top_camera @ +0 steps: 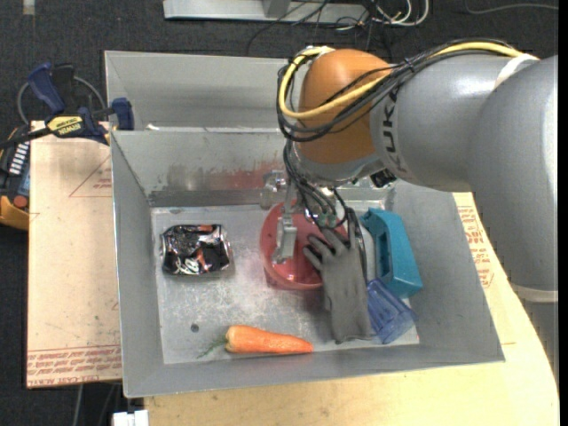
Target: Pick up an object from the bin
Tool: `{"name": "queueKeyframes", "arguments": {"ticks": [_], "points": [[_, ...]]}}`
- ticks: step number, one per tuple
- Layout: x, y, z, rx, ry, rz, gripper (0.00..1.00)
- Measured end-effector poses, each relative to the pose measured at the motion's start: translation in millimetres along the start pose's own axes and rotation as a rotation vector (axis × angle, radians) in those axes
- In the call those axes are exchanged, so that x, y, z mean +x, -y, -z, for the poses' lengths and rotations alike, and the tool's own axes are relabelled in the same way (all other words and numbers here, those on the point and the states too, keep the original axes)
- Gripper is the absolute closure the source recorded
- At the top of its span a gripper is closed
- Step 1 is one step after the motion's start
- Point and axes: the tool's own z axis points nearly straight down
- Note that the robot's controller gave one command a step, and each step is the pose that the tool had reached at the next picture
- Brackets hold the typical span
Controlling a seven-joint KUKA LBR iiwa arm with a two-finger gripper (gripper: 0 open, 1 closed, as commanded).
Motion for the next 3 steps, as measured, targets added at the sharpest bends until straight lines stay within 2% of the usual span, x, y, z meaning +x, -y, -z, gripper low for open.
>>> {"name": "queueKeyframes", "arguments": {"ticks": [1,2,3], "points": [[-1.5,0.7,5.3,0.0,0.007,-0.003,0.0],[-14.8,55.9,-63.0,-0.001,0.006,0.595,0.0],[-27.3,73.5,-65.2,-0.001,0.013,0.2,0.0]]}}
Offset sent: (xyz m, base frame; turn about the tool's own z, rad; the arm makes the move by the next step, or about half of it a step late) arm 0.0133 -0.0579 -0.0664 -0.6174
